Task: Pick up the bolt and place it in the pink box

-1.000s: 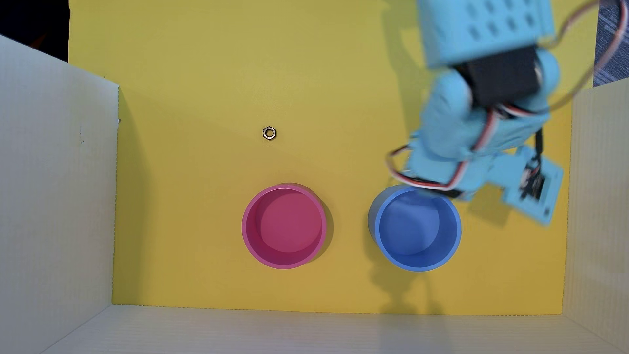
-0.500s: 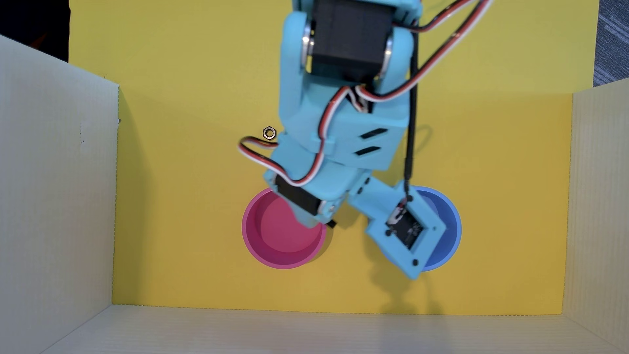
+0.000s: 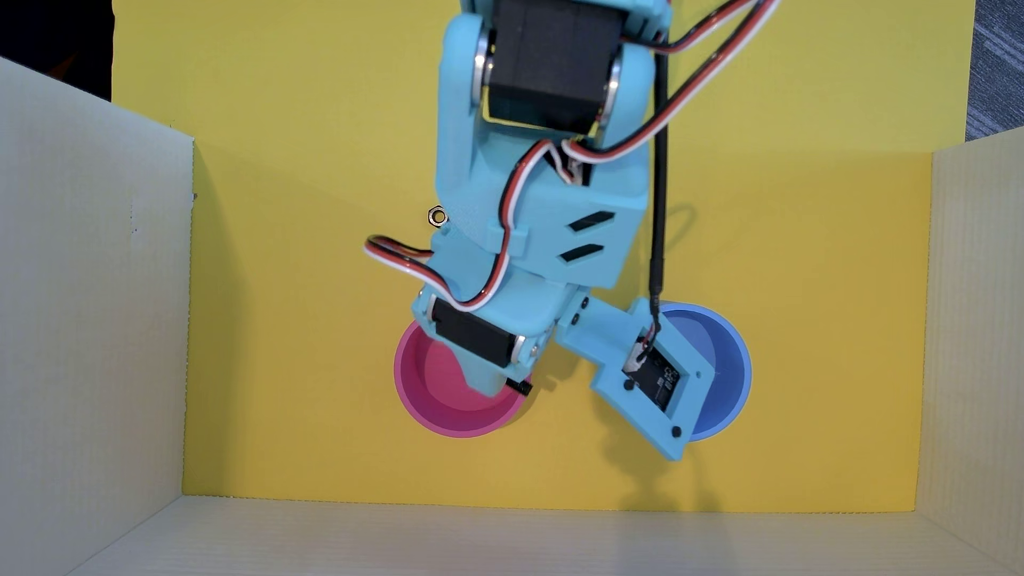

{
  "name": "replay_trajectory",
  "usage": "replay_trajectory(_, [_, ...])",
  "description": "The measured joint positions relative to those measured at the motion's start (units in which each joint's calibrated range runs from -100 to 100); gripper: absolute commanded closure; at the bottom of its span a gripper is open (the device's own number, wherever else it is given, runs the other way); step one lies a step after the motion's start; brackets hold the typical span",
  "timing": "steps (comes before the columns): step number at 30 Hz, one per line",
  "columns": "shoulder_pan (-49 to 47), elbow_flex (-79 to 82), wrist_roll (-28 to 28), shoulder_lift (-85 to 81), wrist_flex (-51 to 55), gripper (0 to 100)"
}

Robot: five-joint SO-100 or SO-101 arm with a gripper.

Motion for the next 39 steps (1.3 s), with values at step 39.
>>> replay_trajectory(39, [1.97,0.36,0.20,3.81,1.46,99])
